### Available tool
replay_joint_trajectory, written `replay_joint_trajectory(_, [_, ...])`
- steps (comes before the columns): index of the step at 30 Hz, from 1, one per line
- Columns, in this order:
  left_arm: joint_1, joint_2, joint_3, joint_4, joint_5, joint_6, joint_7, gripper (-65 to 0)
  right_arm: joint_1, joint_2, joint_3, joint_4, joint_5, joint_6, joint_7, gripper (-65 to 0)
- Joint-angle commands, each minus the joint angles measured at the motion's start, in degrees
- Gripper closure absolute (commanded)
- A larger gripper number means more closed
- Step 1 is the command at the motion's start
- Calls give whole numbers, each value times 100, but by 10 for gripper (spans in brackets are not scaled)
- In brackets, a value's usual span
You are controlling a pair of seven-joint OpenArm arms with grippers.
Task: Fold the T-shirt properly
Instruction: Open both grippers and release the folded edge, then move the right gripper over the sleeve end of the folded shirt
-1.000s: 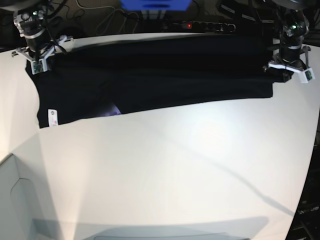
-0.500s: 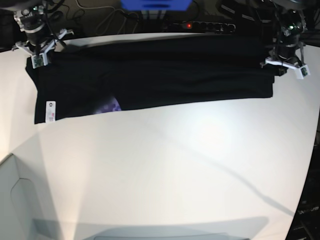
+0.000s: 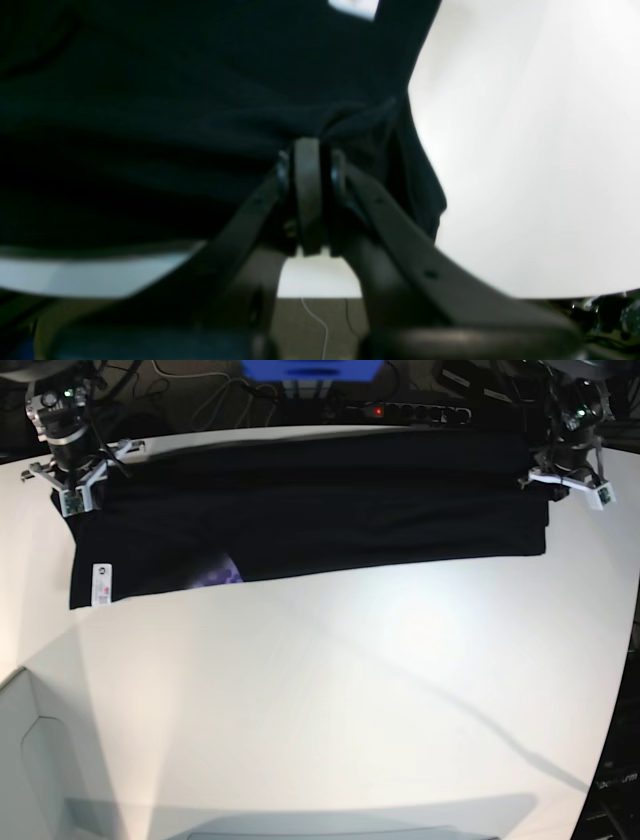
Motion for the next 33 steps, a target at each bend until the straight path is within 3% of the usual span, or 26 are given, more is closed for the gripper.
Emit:
replay_joint_trajectory(1, [20, -78, -38, 24, 19, 22, -134, 0, -51, 51, 45, 80, 19, 58, 81, 0])
replay_joint_trajectory(7, [29, -78, -20, -205, 19, 22, -134, 0, -51, 60, 10, -113, 10, 58, 72, -2])
replay_joint_trajectory(10, [38, -78, 94, -284, 28, 22, -134, 0, -69, 148, 10, -306, 10, 58, 72, -74])
replay_joint_trajectory(15, [55, -78, 270, -266, 28, 22, -134, 0, -95, 306, 133, -289, 10, 58, -200, -252])
replay_joint_trajectory(18, [55, -78, 340, -266, 28, 22, -134, 0, -34, 271, 538, -113, 36, 58, -227, -301])
replay_joint_trajectory(25, [55, -78, 340, -266, 28, 22, -134, 0, 362, 148, 731, 1, 45, 58, -244, -313])
replay_joint_trajectory(33, [38, -78, 340, -266, 37, 22, -134, 0, 406, 148, -324, -43, 19, 58, -253, -315])
